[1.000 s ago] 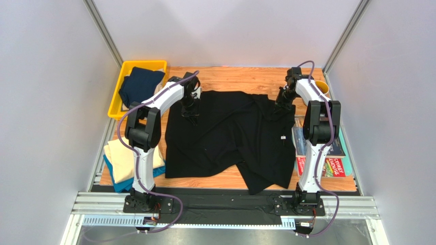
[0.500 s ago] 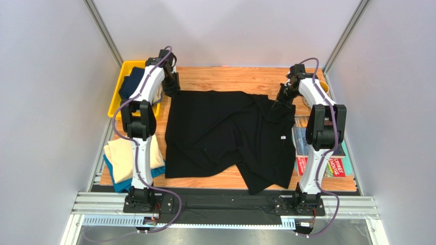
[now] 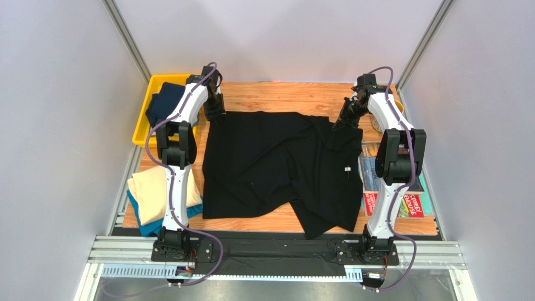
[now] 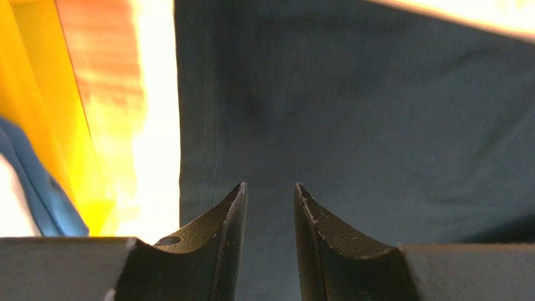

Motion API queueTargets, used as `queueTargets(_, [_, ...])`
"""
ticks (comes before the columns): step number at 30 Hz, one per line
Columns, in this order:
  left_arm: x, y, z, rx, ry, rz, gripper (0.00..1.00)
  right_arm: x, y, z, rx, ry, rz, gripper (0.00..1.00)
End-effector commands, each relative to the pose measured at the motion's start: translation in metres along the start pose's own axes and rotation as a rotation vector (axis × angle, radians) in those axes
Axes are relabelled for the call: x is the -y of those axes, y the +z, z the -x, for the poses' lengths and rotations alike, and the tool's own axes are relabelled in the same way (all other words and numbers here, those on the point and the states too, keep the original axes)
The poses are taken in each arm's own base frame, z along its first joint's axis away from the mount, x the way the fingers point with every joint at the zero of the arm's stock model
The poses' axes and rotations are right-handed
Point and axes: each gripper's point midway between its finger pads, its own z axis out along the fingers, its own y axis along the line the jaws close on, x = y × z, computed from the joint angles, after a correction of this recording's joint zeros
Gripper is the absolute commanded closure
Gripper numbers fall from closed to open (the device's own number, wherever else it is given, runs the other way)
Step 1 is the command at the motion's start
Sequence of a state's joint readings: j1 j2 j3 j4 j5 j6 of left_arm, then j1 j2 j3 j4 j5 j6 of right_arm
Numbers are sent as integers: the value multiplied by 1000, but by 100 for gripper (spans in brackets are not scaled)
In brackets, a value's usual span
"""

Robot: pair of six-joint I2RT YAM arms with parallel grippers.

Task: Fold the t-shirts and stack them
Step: Fold the tshirt

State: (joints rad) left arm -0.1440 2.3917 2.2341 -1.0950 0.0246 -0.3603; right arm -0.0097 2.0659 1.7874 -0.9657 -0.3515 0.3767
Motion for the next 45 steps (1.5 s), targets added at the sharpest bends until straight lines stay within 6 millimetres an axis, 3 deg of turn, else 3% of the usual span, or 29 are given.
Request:
queueTargets(1, [-4,-3,35,92,-89,-22,59,-7,-13,2,8,0,20,100])
queueTargets(10, [-22,2,54,135,-146,-24,60,-1,-12,-3,-2,3,2,100])
queueTargets(18, [-30,17,59,138,-186,-7,59,-14,-16,6,10,3,49,100])
queueTargets(20, [-26,21,61,138,-203,-22,59,-16,-22,5,8,-12,51,90])
queueTargets(21, [-24,23,63,139,-210,-32,59,-14,-23,2,6,-15,42,76])
queueTargets(25, [-22,29,72,171,-238,-31,59,-7,-26,-7,5,-8,22,62])
queueTargets(27, [-25,29,75,184,-253,-16,59,-6,-26,-9,-1,-5,24,50])
queueTargets(31, [-32,31,76,195,-261,25,59,-7,-28,-9,12,4,27,48])
queueTargets(36, [-38,45,58,141,-272,59,59,-10,-26,-4,18,15,56,47])
queueTargets(45, [-24,58,38,91,-215,84,59,-12,-22,-1,9,12,98,46])
